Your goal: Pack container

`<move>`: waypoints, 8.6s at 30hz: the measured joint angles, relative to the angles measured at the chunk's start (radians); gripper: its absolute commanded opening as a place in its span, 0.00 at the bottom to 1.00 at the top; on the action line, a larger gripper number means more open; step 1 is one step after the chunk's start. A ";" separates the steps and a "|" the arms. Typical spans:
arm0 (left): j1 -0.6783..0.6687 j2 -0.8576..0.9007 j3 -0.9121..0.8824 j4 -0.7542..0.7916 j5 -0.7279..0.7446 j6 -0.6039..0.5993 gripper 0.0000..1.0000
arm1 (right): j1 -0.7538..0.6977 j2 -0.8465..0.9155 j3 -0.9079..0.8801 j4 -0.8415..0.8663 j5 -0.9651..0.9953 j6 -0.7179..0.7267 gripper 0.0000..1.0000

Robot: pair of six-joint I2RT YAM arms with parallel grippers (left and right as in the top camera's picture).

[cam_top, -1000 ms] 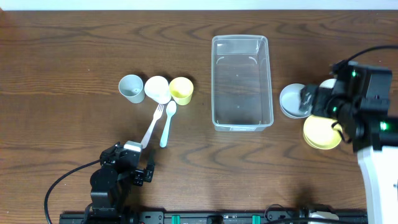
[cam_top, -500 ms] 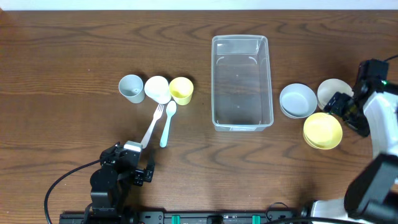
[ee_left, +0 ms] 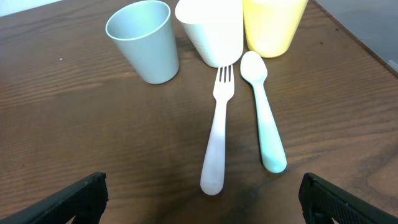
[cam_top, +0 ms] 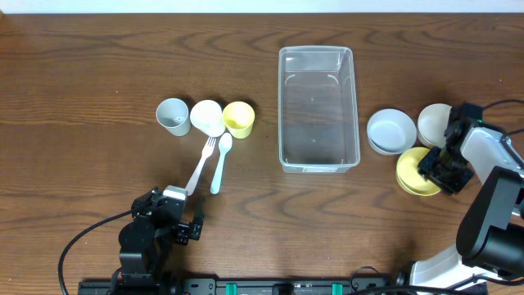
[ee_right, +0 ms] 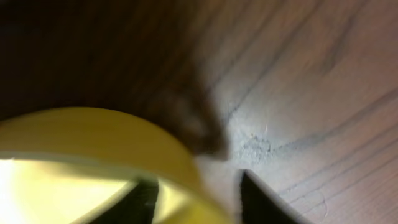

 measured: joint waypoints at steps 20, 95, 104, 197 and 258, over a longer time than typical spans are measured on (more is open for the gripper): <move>0.000 0.000 0.000 0.000 0.000 0.000 0.98 | 0.175 -0.777 0.034 -0.066 -0.206 0.034 0.02; 0.000 0.000 0.000 0.000 0.000 0.000 0.98 | -0.092 0.177 0.440 -0.104 -0.156 -0.128 0.56; 0.000 0.000 0.000 0.000 0.000 0.000 0.98 | -0.093 0.177 0.307 0.011 -0.121 -0.093 0.01; 0.000 0.000 0.000 0.000 0.000 0.000 0.98 | 0.253 0.059 0.289 0.038 -0.230 -0.174 0.01; 0.000 0.000 0.000 0.023 0.000 0.000 0.98 | -0.019 -0.129 0.463 -0.140 -0.266 -0.114 0.99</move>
